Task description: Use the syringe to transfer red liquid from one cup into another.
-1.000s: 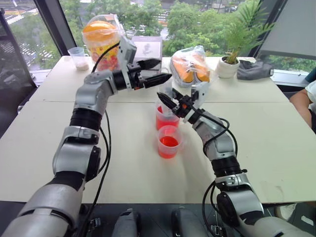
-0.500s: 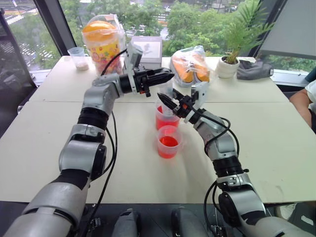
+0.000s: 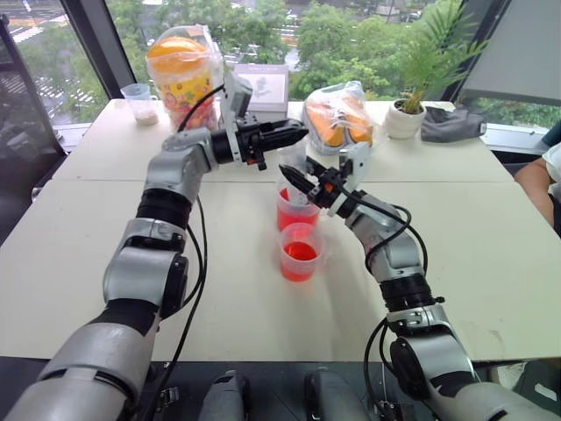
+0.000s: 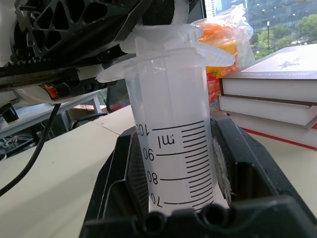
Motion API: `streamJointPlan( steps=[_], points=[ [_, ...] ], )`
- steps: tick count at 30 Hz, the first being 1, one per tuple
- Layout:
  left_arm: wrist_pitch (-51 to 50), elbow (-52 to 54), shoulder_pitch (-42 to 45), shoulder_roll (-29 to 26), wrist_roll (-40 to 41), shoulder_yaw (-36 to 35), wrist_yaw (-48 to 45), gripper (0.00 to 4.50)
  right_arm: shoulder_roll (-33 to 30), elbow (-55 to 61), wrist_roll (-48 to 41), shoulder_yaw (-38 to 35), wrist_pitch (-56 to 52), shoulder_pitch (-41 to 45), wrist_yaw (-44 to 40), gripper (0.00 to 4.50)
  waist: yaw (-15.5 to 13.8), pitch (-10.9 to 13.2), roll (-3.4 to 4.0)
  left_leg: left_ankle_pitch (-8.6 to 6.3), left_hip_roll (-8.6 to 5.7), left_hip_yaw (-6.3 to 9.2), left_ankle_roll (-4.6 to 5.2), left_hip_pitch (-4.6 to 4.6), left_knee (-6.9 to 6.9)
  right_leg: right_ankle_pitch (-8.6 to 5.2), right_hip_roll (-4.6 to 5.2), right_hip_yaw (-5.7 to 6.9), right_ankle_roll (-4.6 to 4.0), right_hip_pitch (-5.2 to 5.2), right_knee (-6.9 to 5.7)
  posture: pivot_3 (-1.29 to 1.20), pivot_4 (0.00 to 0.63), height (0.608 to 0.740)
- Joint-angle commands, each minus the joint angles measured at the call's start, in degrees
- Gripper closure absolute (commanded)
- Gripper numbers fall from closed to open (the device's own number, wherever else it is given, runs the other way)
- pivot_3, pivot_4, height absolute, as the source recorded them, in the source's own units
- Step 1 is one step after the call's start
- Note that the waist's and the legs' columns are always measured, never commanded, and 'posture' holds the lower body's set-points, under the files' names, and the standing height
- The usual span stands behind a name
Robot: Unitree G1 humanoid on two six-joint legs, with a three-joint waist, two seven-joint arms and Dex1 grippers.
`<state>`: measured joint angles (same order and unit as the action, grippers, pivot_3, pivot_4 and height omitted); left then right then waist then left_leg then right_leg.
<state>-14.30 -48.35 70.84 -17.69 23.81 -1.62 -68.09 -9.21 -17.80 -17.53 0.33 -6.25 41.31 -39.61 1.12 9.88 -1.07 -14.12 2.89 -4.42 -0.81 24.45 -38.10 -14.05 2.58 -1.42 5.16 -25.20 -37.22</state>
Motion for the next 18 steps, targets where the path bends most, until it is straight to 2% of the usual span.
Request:
streamJointPlan(
  steps=[1,18],
  points=[
    [3.6,0.6,6.8,-4.0,1.2,-6.9,6.2,3.92,-1.0,0.0,0.7,2.3,-0.8,-1.1,-3.5,3.12,0.0,0.0,0.0,0.0,0.0,0.0,0.0,0.0,0.0,0.0,0.0,0.0,0.0,0.0,0.0,0.0,0.15,0.74],
    [5.2,-1.6,9.8,-5.1,1.1,-7.6,7.3,3.92,-0.7,1.0,0.5,3.3,-1.9,-2.5,-3.6,3.12,0.0,0.0,0.0,0.0,0.0,0.0,0.0,0.0,0.01,0.0,0.0,0.0,0.01,0.0,0.0,0.0,0.15,0.74]
  ],
)
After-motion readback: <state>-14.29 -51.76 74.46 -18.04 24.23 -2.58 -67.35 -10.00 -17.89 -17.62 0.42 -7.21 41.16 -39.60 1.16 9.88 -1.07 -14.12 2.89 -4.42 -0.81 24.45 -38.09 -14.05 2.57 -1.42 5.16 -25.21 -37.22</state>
